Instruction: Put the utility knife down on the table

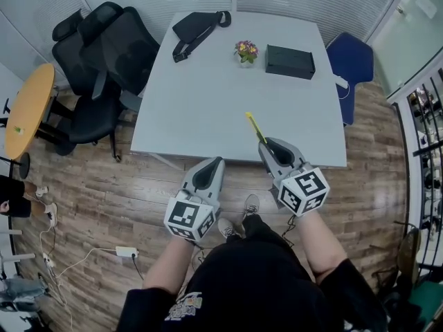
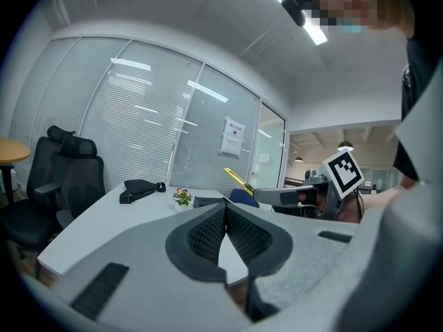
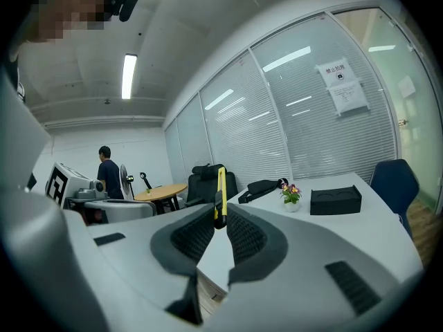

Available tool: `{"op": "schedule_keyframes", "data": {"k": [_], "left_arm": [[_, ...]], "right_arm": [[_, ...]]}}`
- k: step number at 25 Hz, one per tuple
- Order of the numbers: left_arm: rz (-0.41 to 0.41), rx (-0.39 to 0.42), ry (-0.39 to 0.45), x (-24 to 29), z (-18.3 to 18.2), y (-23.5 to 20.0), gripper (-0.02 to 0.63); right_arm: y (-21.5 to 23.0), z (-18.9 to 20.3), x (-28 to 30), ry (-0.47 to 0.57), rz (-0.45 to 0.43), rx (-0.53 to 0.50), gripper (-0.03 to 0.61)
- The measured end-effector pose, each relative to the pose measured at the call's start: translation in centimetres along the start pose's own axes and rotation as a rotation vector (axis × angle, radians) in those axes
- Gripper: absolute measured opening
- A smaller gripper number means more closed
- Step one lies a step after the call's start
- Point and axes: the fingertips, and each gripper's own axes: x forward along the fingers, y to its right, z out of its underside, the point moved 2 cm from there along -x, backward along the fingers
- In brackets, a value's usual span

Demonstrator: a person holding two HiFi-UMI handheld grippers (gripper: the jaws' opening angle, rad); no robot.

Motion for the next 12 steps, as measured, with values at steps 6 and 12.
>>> {"op": "schedule_keyframes", "data": {"k": [6,12], "left_arm": [[-0.023,0.008,-0.011,2.7,-0.5,-0.8,0.005],[-0.045,0.013,-0.026,6.0,-0.7,-1.0,0.005]], "right_arm": [[2.5,-0.7,2.0,-0.001,-0.028,0.007,0.057],[5.9,-1.3,3.7,0.003,-0.050,0.023,0.057]]}}
